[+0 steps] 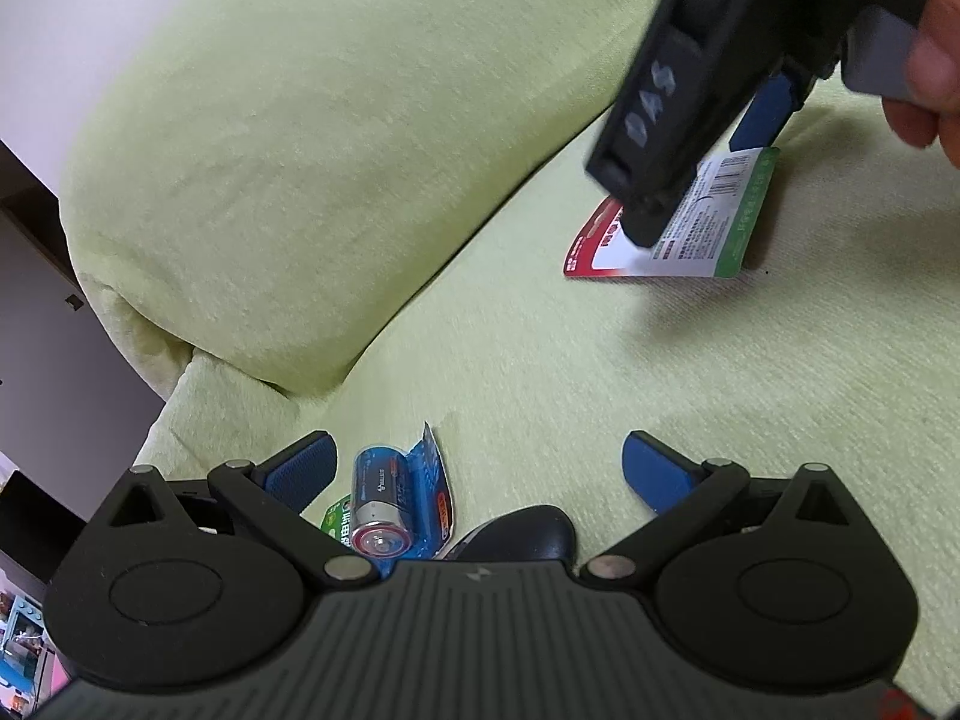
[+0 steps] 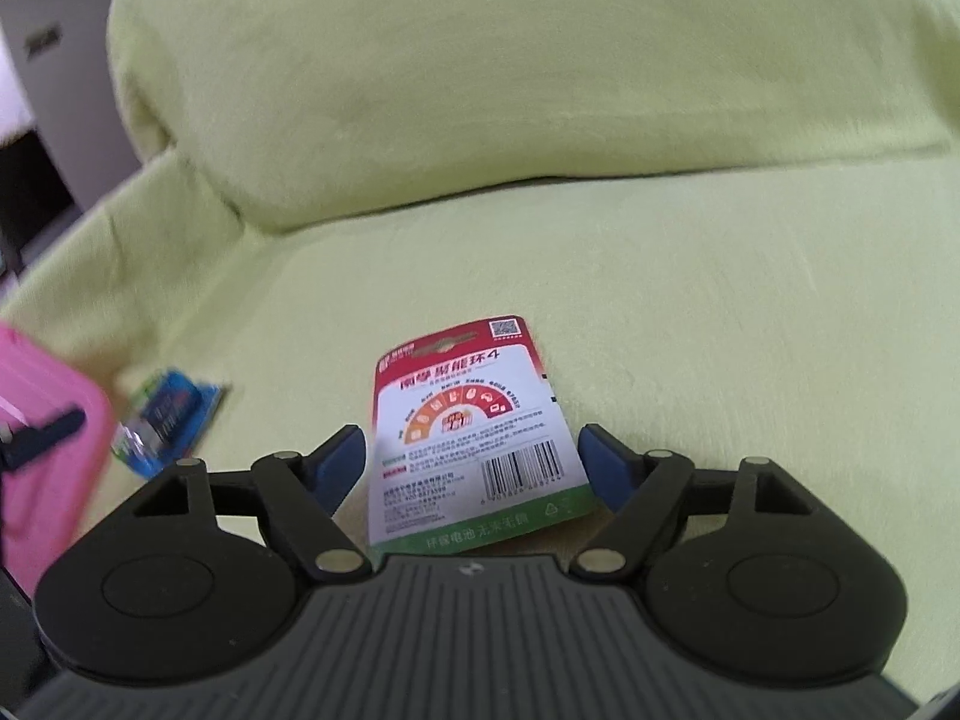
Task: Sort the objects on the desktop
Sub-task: 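Close the right gripper on the red-and-white battery card, then lift the battery card off the sofa with the right gripper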
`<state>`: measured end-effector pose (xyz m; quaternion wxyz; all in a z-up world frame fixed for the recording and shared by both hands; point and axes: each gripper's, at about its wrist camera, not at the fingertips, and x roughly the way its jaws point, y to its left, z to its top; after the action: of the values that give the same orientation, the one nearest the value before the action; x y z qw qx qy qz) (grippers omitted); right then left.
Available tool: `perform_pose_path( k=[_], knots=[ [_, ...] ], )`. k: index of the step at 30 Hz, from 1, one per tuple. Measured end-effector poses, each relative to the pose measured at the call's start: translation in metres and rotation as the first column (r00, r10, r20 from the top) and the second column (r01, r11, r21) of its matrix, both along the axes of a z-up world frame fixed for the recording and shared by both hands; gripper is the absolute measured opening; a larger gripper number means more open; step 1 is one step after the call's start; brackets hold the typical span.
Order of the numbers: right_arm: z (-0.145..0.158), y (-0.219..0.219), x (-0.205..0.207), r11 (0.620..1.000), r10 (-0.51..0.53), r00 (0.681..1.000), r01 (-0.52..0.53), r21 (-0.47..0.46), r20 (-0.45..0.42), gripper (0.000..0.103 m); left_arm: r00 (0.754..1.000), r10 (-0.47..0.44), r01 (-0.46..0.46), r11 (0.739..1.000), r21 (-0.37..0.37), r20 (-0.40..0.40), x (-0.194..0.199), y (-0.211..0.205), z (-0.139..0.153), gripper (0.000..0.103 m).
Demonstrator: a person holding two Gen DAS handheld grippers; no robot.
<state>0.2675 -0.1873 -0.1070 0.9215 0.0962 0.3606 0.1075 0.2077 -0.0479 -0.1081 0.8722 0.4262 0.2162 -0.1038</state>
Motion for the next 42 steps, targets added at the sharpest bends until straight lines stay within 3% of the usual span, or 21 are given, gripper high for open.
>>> perform_pose_path(
  k=[6, 12, 17, 22, 42],
  knots=[
    [-0.007, 0.034, 0.000, 0.969, 0.097, 0.995, -0.085, -0.232, 0.038, 0.084, 1.000, 0.001, -0.001, 1.000, -0.015, -0.003, 0.000, 0.002, 0.000, 0.102],
    [-0.008, 0.040, 0.003, 0.953, 0.122, 0.991, -0.102, -0.285, 0.053, 0.092, 1.000, -0.001, 0.001, 1.000, -0.030, -0.007, -0.001, 0.005, 0.001, 0.102],
    [-0.008, 0.040, 0.000, 0.954, 0.117, 0.992, -0.098, -0.283, 0.051, 0.091, 1.000, 0.016, -0.016, 0.999, -0.033, -0.007, 0.007, 0.000, 0.000, 0.102],
    [-0.006, 0.042, 0.000, 0.958, 0.119, 0.992, -0.104, -0.269, 0.041, 0.082, 1.000, 0.020, -0.021, 0.999, -0.032, -0.007, 0.007, -0.001, -0.001, 0.102],
    [0.013, 0.041, -0.011, 0.978, 0.119, 0.990, -0.103, -0.180, 0.078, 0.081, 0.999, 0.031, -0.031, 0.999, -0.036, -0.006, 0.013, -0.004, 0.000, 0.102]
  ],
)
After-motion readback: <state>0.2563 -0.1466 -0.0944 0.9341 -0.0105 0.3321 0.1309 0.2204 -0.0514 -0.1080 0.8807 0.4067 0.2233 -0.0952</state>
